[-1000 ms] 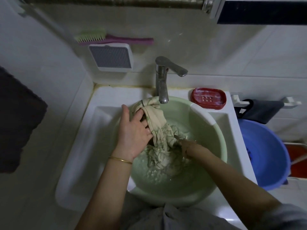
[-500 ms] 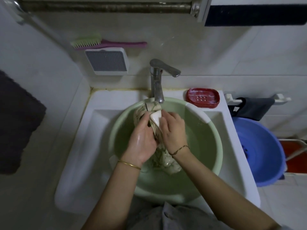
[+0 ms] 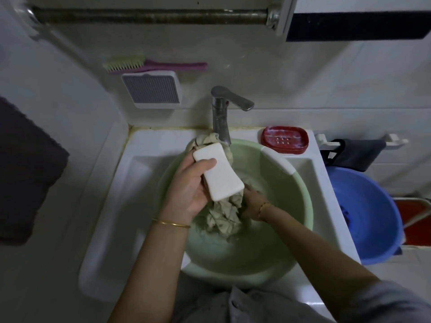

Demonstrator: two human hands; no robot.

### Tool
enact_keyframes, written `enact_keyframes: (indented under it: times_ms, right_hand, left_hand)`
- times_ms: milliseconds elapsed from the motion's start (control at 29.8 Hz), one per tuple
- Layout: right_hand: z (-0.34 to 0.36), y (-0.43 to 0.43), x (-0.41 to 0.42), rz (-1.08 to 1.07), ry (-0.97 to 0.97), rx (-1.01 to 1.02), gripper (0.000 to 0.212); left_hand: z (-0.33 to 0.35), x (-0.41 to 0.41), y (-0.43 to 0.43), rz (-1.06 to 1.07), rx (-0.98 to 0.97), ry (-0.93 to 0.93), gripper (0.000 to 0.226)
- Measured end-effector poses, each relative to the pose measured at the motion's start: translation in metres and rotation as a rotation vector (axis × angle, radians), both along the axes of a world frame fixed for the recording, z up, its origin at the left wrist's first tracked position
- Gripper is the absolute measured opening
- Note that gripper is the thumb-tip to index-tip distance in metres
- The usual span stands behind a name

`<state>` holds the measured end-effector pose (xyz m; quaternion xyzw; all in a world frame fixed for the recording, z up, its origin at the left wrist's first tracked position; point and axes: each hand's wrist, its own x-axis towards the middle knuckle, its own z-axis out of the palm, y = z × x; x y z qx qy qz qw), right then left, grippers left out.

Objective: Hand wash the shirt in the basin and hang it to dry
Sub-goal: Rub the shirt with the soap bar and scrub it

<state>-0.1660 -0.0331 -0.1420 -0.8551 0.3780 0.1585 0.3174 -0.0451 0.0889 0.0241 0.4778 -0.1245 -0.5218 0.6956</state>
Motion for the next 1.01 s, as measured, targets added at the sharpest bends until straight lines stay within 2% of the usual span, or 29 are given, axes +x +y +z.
enact_keyframes:
  times_ms: [67,134,201,268,336,436,470,537,570,671,705,805,906,1007]
  right_hand:
    - [-0.004,0.000,0.001,0.039,0.008,-0.057,0.051]
    - [0.005,-0.003,-0.001,-0.171,-0.168,-0.013,0.015]
    - [0.022,-0.004,-0.008,-0.518,-0.401,0.181,0.028]
    - [0.036,-0.010,-0.017,-0.750,-0.626,0.325,0.027]
    - [0.051,-0.013,-0.025,-0.833,-0.741,0.432,0.030]
    - [0.069,-0.010,-0.035,-0.946,-0.851,0.752,0.052]
    - [0.074,-0.008,-0.038,-0.970,-0.859,0.858,0.055]
    - [0.080,0.000,-0.040,-0.982,-0.784,0.902,0.057]
    - [0.077,0.003,-0.040,-0.919,-0.674,0.806,0.054]
    - [0.058,0.011,-0.036,-0.396,-0.184,0.236,0.029]
    - [0.050,0.013,-0.033,-0.275,-0.093,0.143,0.020]
    - [0.036,0.024,-0.018,-0.094,0.082,0.017,0.035]
    - [0.029,0.034,-0.002,-0.010,0.154,-0.253,0.035]
    - [0.025,0.048,0.011,0.031,0.253,-0.289,0.047]
  left_hand:
    - [0.008,0.004,0.002,0.001,0.011,-0.017,0.025]
    - [0.012,0.009,0.003,0.034,0.044,-0.044,0.023]
    - [0.009,0.016,0.004,0.097,0.084,-0.067,0.023]
    - [0.001,0.020,0.005,0.144,0.116,-0.084,0.027]
    - [-0.006,0.022,0.005,0.167,0.130,-0.073,0.029]
    - [-0.011,0.023,0.005,0.174,0.112,-0.047,0.033]
    - [-0.012,0.023,0.004,0.175,0.101,-0.049,0.034]
    - [-0.012,0.025,0.003,0.171,0.075,-0.064,0.036]
    - [-0.012,0.025,0.002,0.168,0.067,-0.073,0.037]
    - [-0.009,0.024,0.002,0.160,0.065,-0.095,0.037]
    - [-0.008,0.024,0.002,0.156,0.067,-0.098,0.036]
    - [-0.004,0.021,0.003,0.146,0.091,-0.127,0.032]
    - [-0.003,0.022,0.004,0.140,0.136,-0.175,0.033]
    - [-0.003,0.023,0.004,0.139,0.168,-0.211,0.032]
